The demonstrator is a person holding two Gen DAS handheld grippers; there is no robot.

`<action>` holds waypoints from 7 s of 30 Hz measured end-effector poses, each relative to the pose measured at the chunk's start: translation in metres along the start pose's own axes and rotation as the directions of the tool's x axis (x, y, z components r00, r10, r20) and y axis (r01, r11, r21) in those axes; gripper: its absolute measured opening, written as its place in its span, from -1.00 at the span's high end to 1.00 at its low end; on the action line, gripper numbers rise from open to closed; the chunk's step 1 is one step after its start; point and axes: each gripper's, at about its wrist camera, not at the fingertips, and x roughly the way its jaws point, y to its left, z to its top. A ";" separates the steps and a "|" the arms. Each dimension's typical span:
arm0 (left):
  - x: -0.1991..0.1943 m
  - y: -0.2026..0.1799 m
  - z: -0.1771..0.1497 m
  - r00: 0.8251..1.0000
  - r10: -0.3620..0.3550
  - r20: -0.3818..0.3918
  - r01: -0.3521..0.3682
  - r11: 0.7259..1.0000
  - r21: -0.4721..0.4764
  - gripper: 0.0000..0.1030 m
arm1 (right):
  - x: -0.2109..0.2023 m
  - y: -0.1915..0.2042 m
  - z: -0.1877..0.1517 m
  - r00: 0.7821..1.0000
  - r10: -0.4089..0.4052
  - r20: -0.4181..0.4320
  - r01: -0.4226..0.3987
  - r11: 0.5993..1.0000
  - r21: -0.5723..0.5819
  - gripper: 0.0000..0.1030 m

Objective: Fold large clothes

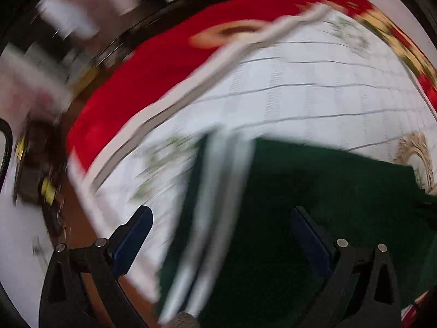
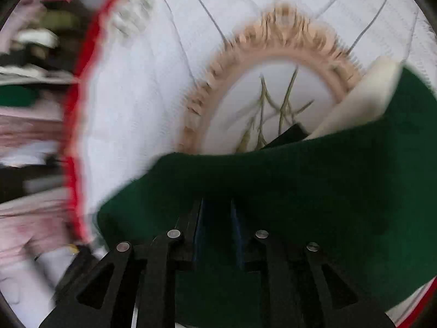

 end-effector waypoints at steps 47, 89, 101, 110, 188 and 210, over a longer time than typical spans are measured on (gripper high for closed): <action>0.091 0.061 0.039 0.857 -0.432 0.282 0.511 0.787 -0.346 0.49 | 0.011 0.017 -0.098 0.988 0.152 0.001 -0.151 0.980 0.133 0.32; -0.091 0.080 0.056 0.764 -0.180 0.620 0.209 0.978 0.026 0.50 | -0.035 -0.051 -0.149 0.993 0.075 -0.095 -0.061 0.988 0.140 -0.16; -0.124 -0.126 -0.078 0.747 -0.603 0.278 0.384 0.734 0.561 0.61 | 0.018 -0.090 -0.179 0.970 0.207 -0.128 -0.183 0.968 0.174 -0.15; -0.086 -0.194 -0.153 0.802 -0.593 0.069 0.383 0.599 0.703 0.61 | 0.014 -0.119 -0.175 0.958 0.253 -0.135 -0.231 0.960 0.160 -0.15; -0.022 -0.086 -0.045 0.990 -0.111 0.085 0.073 0.928 0.365 -0.92 | -0.127 -0.118 -0.103 0.974 0.190 0.122 -0.210 0.960 0.183 0.30; 0.027 -0.134 -0.046 0.985 -0.164 -0.044 0.165 0.862 0.479 -1.00 | -0.085 -0.151 -0.210 0.978 0.204 0.048 -0.210 0.949 0.237 -0.27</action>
